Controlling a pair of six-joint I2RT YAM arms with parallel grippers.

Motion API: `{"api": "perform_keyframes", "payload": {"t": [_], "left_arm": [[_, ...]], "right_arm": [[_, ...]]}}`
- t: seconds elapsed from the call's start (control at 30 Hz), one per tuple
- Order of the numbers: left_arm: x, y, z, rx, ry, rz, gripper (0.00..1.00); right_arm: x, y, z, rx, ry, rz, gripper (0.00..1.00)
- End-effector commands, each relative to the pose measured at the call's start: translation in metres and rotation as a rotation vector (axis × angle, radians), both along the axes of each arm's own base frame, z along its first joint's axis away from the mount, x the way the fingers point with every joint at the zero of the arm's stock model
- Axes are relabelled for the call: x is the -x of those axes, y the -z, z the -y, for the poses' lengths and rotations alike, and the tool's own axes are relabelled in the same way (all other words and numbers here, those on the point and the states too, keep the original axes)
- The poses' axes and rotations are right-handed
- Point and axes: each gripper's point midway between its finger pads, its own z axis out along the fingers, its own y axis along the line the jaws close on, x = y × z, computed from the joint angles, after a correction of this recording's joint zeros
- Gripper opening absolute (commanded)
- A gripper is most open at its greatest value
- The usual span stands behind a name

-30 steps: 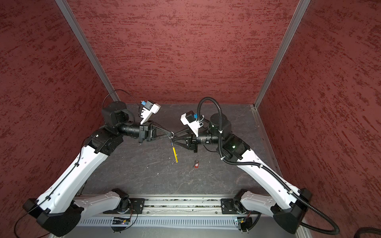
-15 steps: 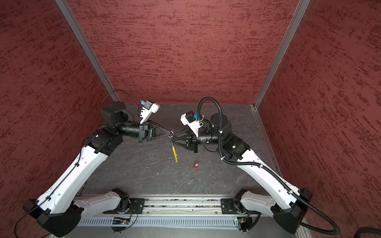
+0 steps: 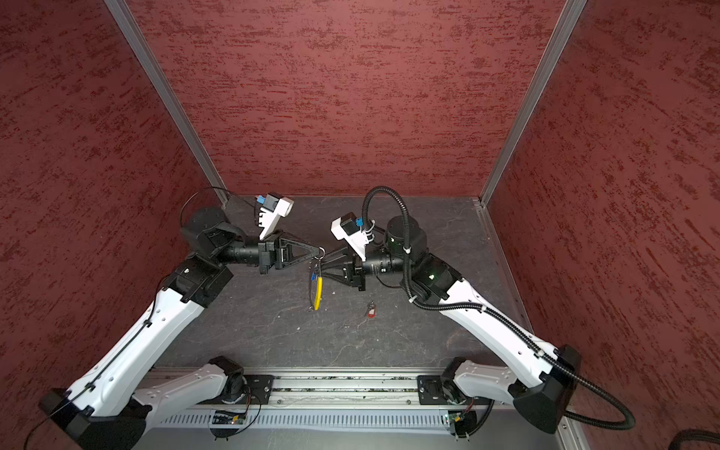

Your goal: Remove the keys from the keyring

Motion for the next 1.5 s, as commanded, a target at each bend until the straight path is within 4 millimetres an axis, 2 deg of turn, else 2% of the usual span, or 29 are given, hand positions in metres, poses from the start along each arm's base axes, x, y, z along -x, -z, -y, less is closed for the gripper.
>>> {"api": "perform_keyframes", "payload": {"t": [0.0,0.27,0.43,0.63,0.97,1.03,1.1,1.2,1.47], "left_arm": [[0.002,-0.021,-0.004,0.076,-0.015,0.079,0.00],[0.000,-0.019,-0.006,0.105,-0.047,0.101,0.00],[0.002,-0.017,-0.009,0.077,-0.078,0.130,0.00],[0.004,-0.010,-0.014,0.023,-0.117,0.141,0.00],[0.001,-0.001,-0.021,-0.016,-0.196,0.153,0.00],[0.001,0.000,-0.022,-0.019,-0.206,0.156,0.00],[0.000,0.001,-0.023,-0.018,-0.220,0.161,0.00],[-0.001,0.004,-0.026,-0.013,-0.247,0.172,0.00],[-0.007,0.013,-0.024,-0.014,-0.255,0.156,0.00]], "right_arm": [[0.001,-0.023,-0.004,-0.060,-0.001,0.060,0.13],[0.000,-0.024,-0.010,-0.073,-0.005,0.057,0.13],[-0.003,-0.015,-0.008,-0.048,0.028,0.045,0.14],[-0.015,-0.004,0.008,-0.013,0.141,0.043,0.14],[-0.050,-0.007,0.053,0.022,0.360,0.037,0.15],[-0.057,-0.002,0.061,0.044,0.417,0.013,0.15],[-0.063,0.012,0.067,0.081,0.458,-0.034,0.16],[-0.074,0.051,0.073,0.151,0.532,-0.153,0.18],[-0.097,0.190,0.084,0.336,0.718,-0.520,0.19]]}}
